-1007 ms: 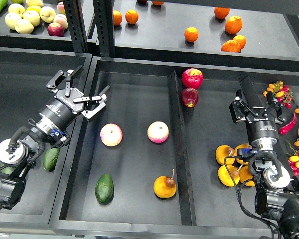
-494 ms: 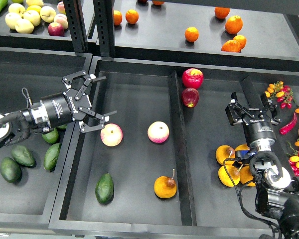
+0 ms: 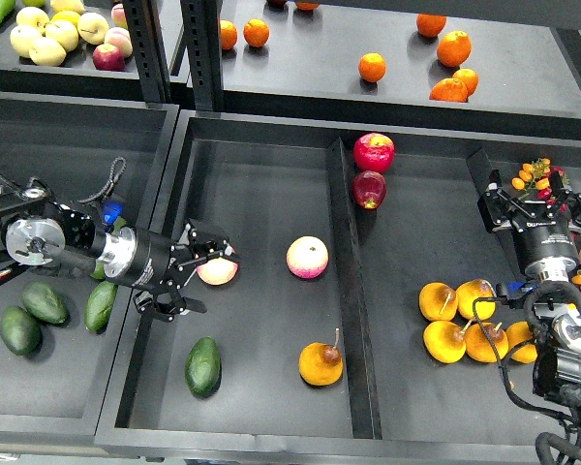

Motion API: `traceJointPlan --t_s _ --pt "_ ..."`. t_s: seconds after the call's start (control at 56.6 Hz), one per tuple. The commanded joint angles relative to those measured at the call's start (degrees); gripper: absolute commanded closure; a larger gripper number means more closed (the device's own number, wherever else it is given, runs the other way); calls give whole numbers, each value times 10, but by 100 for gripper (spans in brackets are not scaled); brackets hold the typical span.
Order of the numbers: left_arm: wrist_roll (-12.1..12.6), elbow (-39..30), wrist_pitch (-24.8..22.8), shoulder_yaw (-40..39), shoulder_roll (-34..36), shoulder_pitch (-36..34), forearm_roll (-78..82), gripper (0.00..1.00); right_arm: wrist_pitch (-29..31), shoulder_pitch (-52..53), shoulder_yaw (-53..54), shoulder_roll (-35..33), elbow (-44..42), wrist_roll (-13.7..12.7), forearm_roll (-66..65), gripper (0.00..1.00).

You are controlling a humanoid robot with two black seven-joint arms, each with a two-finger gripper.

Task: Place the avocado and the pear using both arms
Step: 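Swing the left gripper out over the middle compartment toward the avocado, then lower the open left gripper down onto the dark green avocado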

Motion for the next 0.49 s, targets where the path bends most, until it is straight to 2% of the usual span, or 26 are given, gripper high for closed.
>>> traceJointPlan --t_s 0.0,0.23,0.477 --pt "0 3 0 30 -30 6 79 1 0 1 0 -5 -3 0 1 0" --pt "0 37 0 33 -90 20 142 1 0 1 0 -5 -3 0 0 0" --pt "0 96 0 33 -110 25 209 1 0 -2 0 -5 -3 0 1 0"
